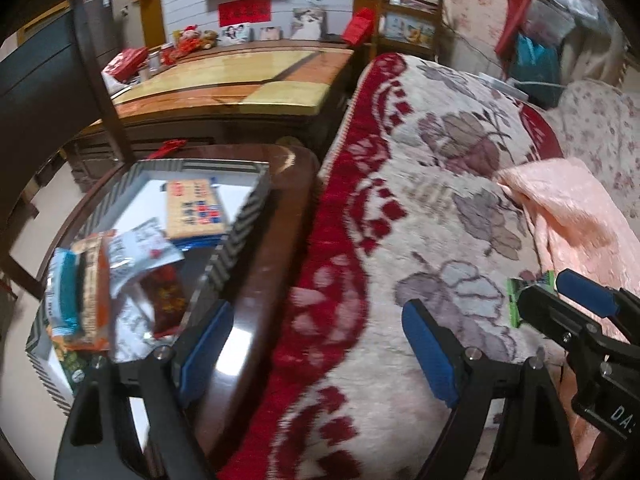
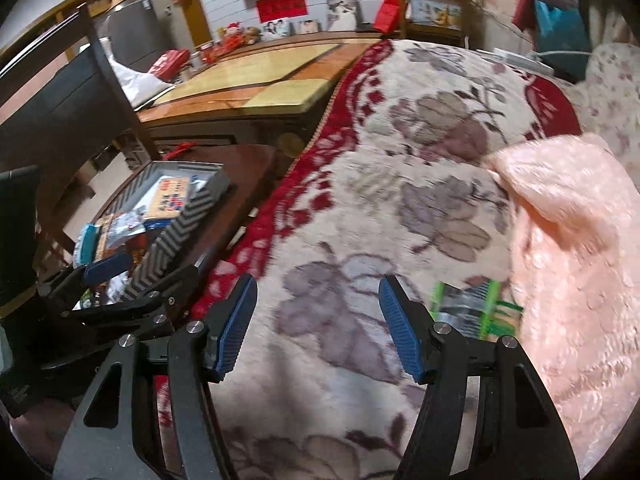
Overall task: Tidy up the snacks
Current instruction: 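Move both grippers back to the green packets on the blanket, then grasp the green-black packet with the left gripper while the right gripper grasps the green cookie packet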
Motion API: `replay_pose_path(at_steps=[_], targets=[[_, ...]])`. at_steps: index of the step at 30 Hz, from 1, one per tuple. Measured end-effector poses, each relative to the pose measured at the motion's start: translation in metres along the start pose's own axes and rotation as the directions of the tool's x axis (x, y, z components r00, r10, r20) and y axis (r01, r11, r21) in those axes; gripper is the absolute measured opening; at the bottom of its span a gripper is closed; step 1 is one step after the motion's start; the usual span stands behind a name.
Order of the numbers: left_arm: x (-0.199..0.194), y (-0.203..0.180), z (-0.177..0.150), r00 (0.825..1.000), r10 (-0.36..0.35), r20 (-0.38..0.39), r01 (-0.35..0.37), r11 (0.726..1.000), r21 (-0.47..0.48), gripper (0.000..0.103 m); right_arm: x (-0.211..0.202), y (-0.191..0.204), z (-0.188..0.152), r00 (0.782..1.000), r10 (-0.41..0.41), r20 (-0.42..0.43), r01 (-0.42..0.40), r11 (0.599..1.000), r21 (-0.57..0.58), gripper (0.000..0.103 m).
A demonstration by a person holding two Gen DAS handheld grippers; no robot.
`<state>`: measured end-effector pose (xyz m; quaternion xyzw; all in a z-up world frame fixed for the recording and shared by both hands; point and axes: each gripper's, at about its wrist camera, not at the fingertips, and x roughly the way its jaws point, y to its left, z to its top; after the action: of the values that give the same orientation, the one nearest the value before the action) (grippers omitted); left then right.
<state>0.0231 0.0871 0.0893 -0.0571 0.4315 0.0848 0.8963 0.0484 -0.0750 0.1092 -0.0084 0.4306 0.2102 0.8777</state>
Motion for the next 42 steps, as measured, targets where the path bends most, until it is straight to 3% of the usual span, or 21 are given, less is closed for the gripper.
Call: replay_pose_path(at_steps=[15, 25, 33, 37, 42], targets=[[0.015, -0.049, -0.005, 0.998, -0.046, -0.049, 0.050, 0.996, 0.077, 0.088, -0.012, -0.063, -0.025, 0.998, -0.058, -0.036, 0.061, 0.995, 0.084, 0.063], [0.030, -0.087, -0.010, 0.987, -0.119, -0.112, 0.134, 0.982, 0.134, 0.088, -0.014, -0.117, -0.057, 0.987, -0.106, -0.124, 0.123, 0.982, 0.144, 0.064], [0.050, -0.140, 0.004, 0.941, -0.281, -0.188, 0.309, 0.941, 0.141, 0.088, -0.023, -0.133, -0.064, 0.985, -0.112, -0.132, 0.131, 0.980, 0.151, 0.063], [0.062, -0.168, 0.008, 0.918, -0.325, -0.226, 0.362, 0.921, 0.147, 0.088, -0.023, -0.133, -0.066, 0.985, -0.117, -0.130, 0.134, 0.981, 0.137, 0.063], [0.079, -0.196, 0.010, 0.903, -0.339, -0.266, 0.389, 0.906, 0.166, 0.088, -0.019, -0.138, -0.066, 0.985, -0.102, -0.136, 0.122, 0.981, 0.149, 0.063]])
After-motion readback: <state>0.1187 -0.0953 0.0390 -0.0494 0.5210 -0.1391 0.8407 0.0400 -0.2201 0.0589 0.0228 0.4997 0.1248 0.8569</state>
